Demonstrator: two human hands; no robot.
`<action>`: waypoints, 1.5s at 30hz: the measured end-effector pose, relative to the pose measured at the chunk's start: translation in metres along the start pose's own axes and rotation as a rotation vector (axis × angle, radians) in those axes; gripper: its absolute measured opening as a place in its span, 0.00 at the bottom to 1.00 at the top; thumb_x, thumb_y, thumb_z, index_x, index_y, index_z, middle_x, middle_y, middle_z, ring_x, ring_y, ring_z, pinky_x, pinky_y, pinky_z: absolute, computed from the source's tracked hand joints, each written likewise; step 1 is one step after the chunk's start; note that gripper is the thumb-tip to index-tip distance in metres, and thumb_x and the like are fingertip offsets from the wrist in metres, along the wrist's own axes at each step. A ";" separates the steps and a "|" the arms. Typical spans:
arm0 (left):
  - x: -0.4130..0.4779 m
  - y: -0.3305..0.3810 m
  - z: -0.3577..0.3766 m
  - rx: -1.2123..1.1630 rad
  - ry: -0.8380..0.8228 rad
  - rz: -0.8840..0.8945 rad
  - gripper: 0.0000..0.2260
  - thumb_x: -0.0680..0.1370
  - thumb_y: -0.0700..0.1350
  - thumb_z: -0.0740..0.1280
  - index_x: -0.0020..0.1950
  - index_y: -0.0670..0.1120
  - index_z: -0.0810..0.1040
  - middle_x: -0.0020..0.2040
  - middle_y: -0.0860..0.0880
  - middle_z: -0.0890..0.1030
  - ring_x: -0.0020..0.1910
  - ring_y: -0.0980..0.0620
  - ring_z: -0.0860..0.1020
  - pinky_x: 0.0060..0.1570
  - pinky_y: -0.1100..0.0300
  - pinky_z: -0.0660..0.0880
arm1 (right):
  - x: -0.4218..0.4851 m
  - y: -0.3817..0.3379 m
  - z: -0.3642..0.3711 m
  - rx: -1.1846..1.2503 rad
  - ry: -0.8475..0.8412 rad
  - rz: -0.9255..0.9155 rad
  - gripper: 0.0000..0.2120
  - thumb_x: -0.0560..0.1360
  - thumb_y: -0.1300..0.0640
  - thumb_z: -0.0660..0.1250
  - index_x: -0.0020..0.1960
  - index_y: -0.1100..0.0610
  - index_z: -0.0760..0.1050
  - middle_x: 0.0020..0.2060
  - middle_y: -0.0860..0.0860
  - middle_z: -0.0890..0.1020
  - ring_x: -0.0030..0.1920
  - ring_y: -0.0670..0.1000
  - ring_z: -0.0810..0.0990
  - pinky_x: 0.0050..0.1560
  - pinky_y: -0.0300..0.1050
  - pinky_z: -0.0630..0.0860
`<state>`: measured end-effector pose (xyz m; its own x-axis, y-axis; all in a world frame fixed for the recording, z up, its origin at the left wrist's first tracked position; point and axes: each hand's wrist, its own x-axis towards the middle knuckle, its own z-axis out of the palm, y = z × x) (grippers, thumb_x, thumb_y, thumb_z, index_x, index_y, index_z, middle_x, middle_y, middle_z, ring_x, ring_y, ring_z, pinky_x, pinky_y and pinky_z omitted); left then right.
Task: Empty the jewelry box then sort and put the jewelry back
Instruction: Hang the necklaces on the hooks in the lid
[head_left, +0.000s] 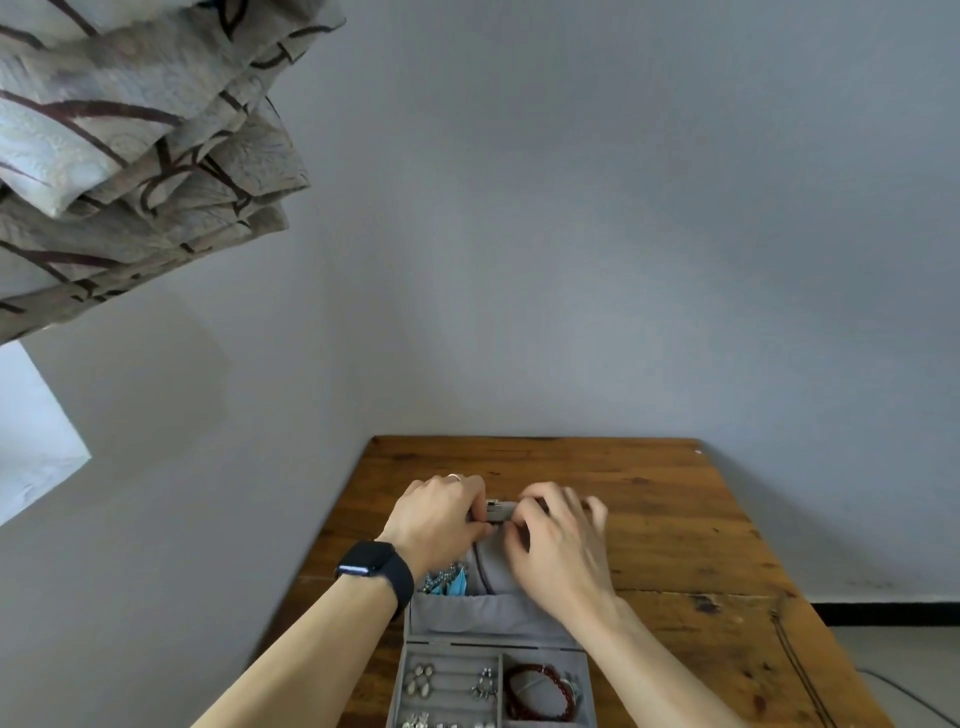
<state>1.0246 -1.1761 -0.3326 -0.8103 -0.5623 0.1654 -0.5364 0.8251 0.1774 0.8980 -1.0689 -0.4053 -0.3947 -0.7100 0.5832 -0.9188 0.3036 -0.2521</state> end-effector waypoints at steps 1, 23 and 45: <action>0.000 0.000 0.002 -0.004 0.017 -0.009 0.06 0.78 0.53 0.69 0.47 0.53 0.75 0.46 0.55 0.78 0.45 0.52 0.77 0.45 0.59 0.67 | -0.001 -0.001 0.000 -0.014 0.010 0.002 0.05 0.73 0.49 0.68 0.45 0.48 0.81 0.52 0.44 0.78 0.54 0.48 0.77 0.61 0.56 0.64; -0.012 0.020 -0.001 0.029 0.010 0.011 0.23 0.77 0.54 0.71 0.70 0.57 0.67 0.64 0.52 0.78 0.61 0.51 0.76 0.57 0.58 0.76 | -0.028 0.017 -0.044 0.008 -0.149 -0.091 0.07 0.71 0.54 0.66 0.48 0.48 0.80 0.67 0.47 0.76 0.70 0.49 0.71 0.70 0.60 0.62; -0.139 0.201 0.091 -0.091 -0.151 0.328 0.26 0.81 0.58 0.60 0.79 0.56 0.60 0.79 0.54 0.63 0.77 0.50 0.61 0.77 0.55 0.56 | -0.297 0.092 -0.197 0.027 0.016 0.517 0.14 0.72 0.54 0.74 0.56 0.43 0.80 0.49 0.34 0.80 0.51 0.45 0.81 0.47 0.41 0.80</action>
<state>1.0079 -0.9268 -0.4086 -0.9650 -0.2486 0.0841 -0.2246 0.9480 0.2253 0.9302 -0.7053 -0.4495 -0.7972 -0.4617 0.3889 -0.6035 0.5953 -0.5305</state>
